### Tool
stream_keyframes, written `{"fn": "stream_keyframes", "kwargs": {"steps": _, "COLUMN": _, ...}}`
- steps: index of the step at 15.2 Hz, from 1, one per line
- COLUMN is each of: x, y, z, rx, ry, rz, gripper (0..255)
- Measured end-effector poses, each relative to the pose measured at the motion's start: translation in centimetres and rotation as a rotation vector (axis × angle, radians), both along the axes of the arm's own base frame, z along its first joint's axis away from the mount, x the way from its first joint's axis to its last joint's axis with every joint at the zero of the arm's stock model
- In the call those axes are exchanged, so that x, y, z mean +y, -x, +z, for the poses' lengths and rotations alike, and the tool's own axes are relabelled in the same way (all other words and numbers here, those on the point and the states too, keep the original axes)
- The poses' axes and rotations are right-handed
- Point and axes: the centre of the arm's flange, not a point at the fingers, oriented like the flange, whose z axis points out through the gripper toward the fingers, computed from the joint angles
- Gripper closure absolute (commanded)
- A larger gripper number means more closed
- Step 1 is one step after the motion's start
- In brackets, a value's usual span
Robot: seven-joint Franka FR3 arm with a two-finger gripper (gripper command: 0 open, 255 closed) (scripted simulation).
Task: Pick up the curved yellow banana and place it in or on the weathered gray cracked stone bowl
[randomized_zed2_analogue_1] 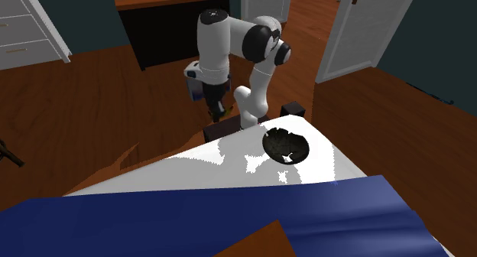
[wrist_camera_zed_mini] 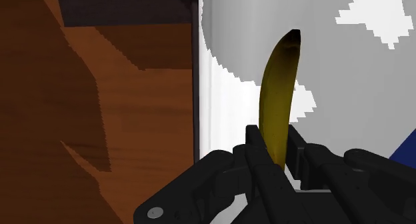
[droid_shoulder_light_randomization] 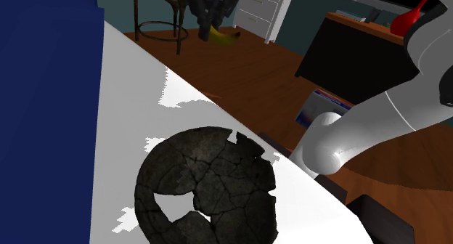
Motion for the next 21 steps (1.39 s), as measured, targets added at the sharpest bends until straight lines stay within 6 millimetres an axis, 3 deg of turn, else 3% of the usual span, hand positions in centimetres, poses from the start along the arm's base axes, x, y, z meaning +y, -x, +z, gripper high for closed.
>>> {"fn": "stream_keyframes", "kwargs": {"steps": 18, "x": 16.7, "y": 17.0, "z": -0.6, "rx": 0.000, "ry": 0.001, "rz": 0.001, "gripper": 255}}
{"fn": "stream_keyframes", "kwargs": {"steps": 21, "x": 17.7, "y": 18.0, "z": -1.7, "rx": 0.000, "ry": 0.000, "rz": -0.001, "gripper": 255}}
